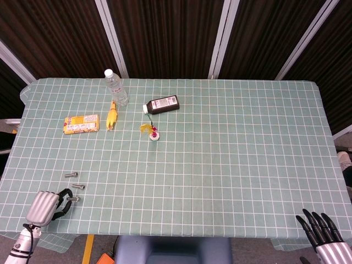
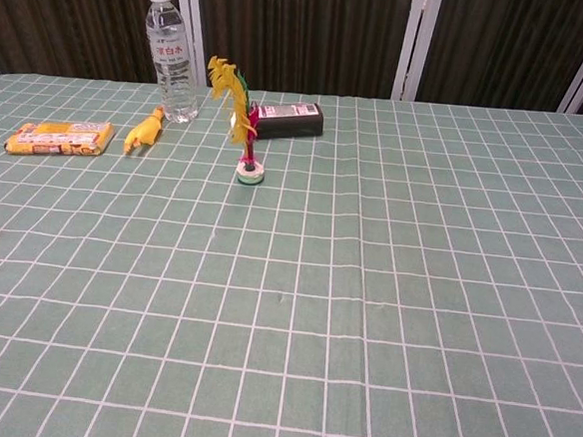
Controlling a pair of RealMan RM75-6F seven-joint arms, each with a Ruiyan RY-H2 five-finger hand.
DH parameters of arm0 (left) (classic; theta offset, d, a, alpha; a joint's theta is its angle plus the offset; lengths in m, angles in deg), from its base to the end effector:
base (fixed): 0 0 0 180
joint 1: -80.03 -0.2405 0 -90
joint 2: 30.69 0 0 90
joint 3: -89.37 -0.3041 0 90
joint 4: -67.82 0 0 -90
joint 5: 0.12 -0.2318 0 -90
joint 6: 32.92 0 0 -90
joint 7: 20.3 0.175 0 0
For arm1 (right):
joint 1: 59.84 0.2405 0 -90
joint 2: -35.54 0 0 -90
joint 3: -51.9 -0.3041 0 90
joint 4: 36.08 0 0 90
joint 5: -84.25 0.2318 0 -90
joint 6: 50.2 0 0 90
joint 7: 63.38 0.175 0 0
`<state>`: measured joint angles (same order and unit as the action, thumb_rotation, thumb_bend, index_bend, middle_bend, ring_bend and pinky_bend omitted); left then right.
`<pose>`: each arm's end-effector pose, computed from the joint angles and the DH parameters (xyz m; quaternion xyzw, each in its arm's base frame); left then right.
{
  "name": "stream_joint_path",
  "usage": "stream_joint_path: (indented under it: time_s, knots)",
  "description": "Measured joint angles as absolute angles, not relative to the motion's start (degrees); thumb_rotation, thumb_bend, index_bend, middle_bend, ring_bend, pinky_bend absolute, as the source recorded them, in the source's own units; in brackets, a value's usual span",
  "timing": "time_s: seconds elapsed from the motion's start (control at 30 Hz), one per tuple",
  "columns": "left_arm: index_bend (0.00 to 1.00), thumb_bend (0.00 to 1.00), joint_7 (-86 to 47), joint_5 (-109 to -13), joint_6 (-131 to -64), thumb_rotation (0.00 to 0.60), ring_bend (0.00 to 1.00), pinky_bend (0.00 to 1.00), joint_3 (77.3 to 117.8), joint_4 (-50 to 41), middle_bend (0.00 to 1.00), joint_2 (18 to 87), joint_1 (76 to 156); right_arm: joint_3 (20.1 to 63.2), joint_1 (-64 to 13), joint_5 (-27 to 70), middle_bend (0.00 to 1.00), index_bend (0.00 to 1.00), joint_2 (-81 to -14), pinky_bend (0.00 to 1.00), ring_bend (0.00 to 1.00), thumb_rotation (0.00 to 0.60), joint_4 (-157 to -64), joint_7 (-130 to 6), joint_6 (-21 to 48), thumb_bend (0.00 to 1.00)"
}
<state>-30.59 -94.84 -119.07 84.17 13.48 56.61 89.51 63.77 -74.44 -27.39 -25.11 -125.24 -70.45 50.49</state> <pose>-0.4128 0.2257 0.0400 -0.6960 -0.3349 -0.3756 0.5122 -0.3431 -0.0297 0.1604 0.6843 -0.3552 0.3317 0.5436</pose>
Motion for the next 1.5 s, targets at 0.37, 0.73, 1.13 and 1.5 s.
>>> stream_joint_path:
  time_s: [0.37,0.73,1.13,1.5]
  knots:
    - [0.53,0.44,-4.39,-98.5,-117.94,0.6,1.0,1.0,81.61,6.87,1.0,52.84,89.01,63.89,-74.47,-27.47,0.0,0.0,-24.96,0.0,0.0,0.6,-125.32,-70.56,50.28,0.18]
    - [0.47,0.44,-1.86,-98.44,-114.69,0.6,1.0,1.0,81.09,3.32,1.0,51.24,89.24,64.04,-74.44,-27.49,0.0,0.0,-24.77,0.0,0.0,0.6,-125.49,-70.69,49.94,0.18]
    - [0.39,0.44,-1.87,-98.81,-114.74,0.6,1.0,1.0,81.03,2.05,1.0,50.54,89.1,64.01,-74.45,-27.41,0.0,0.0,-24.69,0.0,0.0,0.6,-125.53,-70.69,49.89,0.18]
    - [0.38,0.44,-10.99,-97.98,-116.19,0.6,1.0,1.0,82.26,-6.21,1.0,44.52,89.84,63.94,-74.51,-27.3,0.0,0.0,-24.84,0.0,0.0,0.6,-125.61,-71.25,49.7,0.18]
